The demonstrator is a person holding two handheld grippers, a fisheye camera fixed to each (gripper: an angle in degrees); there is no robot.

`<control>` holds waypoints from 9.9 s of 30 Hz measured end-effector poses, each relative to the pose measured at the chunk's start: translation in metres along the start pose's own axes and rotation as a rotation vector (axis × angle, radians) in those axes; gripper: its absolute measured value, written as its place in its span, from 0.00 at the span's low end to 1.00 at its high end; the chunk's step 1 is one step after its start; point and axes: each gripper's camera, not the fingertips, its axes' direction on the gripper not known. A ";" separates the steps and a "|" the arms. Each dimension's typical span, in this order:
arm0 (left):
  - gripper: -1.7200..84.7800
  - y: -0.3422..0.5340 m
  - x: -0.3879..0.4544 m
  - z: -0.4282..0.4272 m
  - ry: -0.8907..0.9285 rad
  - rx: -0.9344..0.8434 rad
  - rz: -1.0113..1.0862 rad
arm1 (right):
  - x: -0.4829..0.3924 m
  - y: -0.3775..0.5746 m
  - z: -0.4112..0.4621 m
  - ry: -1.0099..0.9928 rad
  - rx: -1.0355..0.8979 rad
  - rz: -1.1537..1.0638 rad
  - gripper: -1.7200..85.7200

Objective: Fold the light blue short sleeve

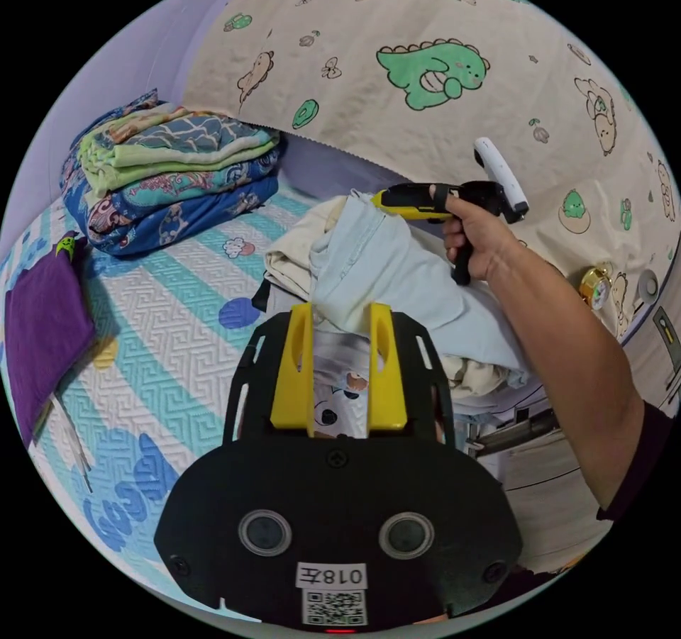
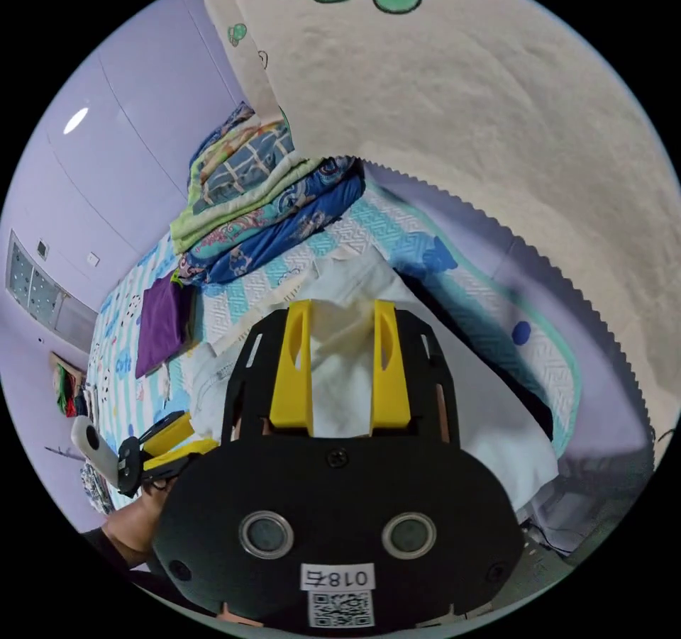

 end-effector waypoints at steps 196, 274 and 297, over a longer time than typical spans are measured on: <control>0.01 1.009 -0.014 -0.074 -0.786 0.078 -0.548 | -0.500 0.508 0.023 -0.689 -0.228 -0.340 0.02; 0.13 0.667 -0.141 -0.215 -0.393 0.196 -0.469 | -0.290 0.593 0.020 -0.526 -0.407 -0.071 0.03; 0.16 0.260 -0.362 0.027 -0.464 -0.210 -0.241 | -0.282 0.573 0.045 -0.511 -0.500 -0.213 0.03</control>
